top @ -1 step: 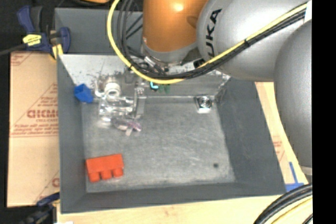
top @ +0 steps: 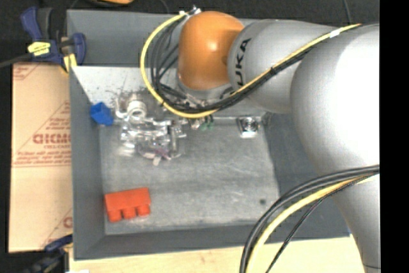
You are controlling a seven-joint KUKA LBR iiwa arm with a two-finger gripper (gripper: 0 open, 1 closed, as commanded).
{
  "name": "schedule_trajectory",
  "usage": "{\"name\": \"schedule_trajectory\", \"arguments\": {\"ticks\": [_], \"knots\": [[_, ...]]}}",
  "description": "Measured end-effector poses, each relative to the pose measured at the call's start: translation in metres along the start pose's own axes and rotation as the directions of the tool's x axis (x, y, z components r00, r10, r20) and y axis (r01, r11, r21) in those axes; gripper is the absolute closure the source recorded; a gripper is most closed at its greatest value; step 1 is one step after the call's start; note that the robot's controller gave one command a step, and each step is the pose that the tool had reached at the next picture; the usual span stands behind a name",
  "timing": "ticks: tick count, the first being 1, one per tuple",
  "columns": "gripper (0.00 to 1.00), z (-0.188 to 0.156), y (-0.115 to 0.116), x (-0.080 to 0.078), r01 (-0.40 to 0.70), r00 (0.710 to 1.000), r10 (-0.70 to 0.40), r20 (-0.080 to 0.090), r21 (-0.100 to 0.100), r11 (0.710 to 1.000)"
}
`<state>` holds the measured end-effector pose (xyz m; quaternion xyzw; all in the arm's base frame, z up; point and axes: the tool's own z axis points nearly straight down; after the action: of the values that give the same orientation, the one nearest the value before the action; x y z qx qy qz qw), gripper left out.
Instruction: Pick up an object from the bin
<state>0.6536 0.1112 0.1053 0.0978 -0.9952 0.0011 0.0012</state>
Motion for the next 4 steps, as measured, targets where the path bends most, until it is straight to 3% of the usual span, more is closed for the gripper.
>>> {"name": "schedule_trajectory", "arguments": {"ticks": [1,2,3,4], "knots": [[0.0,0.036,0.001,0.005,-0.012,1.0,0.013,0.006,-0.003,1.0],[1.0,0.034,0.0,0.005,-0.015,1.0,0.015,0.008,-0.002,1.0],[1.0,0.035,0.034,0.053,0.003,1.0,-0.003,0.005,-0.004,1.0],[1.0,0.035,0.065,0.065,0.212,0.977,-0.212,0.004,-0.001,0.977]]}}
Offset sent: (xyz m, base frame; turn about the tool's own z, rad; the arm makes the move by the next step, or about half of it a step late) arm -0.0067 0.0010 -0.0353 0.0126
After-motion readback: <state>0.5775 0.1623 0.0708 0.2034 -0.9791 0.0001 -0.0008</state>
